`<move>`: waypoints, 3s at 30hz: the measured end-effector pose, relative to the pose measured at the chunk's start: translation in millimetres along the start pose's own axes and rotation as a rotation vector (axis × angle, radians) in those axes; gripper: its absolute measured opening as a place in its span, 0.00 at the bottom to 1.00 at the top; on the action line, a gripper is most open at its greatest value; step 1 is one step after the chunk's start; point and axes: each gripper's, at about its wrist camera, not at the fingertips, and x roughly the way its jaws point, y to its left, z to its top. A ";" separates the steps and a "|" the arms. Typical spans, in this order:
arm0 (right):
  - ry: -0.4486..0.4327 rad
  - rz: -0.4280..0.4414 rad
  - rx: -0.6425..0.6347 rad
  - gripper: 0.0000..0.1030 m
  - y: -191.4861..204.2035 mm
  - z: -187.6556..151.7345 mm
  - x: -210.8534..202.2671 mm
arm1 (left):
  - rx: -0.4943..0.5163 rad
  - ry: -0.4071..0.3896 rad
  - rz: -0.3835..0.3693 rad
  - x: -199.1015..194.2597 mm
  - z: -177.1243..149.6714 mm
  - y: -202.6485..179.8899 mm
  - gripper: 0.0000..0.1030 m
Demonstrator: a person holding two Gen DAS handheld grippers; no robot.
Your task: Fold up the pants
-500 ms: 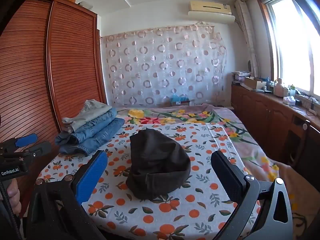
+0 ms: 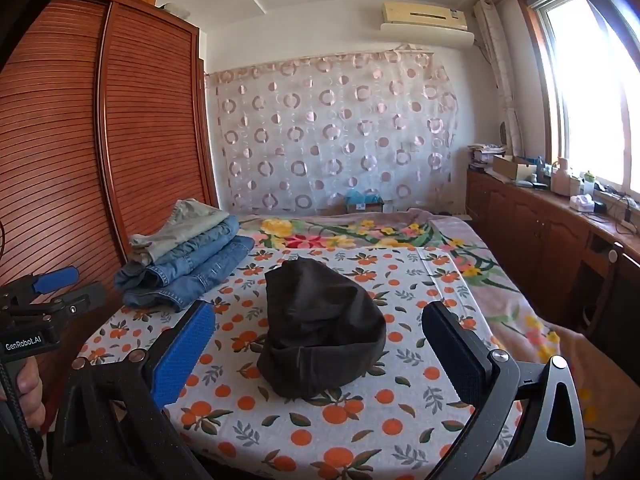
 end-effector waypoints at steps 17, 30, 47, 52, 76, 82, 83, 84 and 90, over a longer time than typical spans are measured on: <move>-0.015 -0.010 0.009 1.00 0.0 -0.3 -3.2 | 0.001 -0.005 0.000 0.4 0.0 0.4 0.83; -0.016 -0.003 0.007 1.00 -0.9 -1.2 -3.2 | 0.000 -0.008 0.000 0.1 -0.2 0.3 0.83; -0.016 -0.002 0.007 1.00 -0.7 -1.6 -3.4 | 0.001 -0.011 0.000 -0.2 -0.4 0.4 0.83; -0.018 -0.003 0.007 1.00 -0.2 -1.4 -2.9 | 0.001 -0.012 0.001 -0.5 -0.4 0.2 0.83; -0.014 -0.003 0.007 1.00 0.5 -2.0 -3.3 | 0.003 -0.009 0.002 -8.8 5.1 -5.5 0.83; -0.002 -0.001 0.008 1.00 0.2 -3.5 -0.3 | -0.001 0.015 -0.004 1.4 6.4 -6.5 0.83; 0.003 -0.001 0.006 1.00 -0.5 -3.9 1.1 | -0.003 0.022 -0.009 4.7 0.5 -6.4 0.83; 0.008 -0.001 0.005 1.00 -2.0 -4.3 2.3 | -0.004 0.023 -0.009 5.7 -0.4 -6.0 0.83; 0.055 0.005 0.012 1.00 -16.6 -6.9 14.3 | -0.003 0.074 -0.035 29.8 -11.9 3.9 0.83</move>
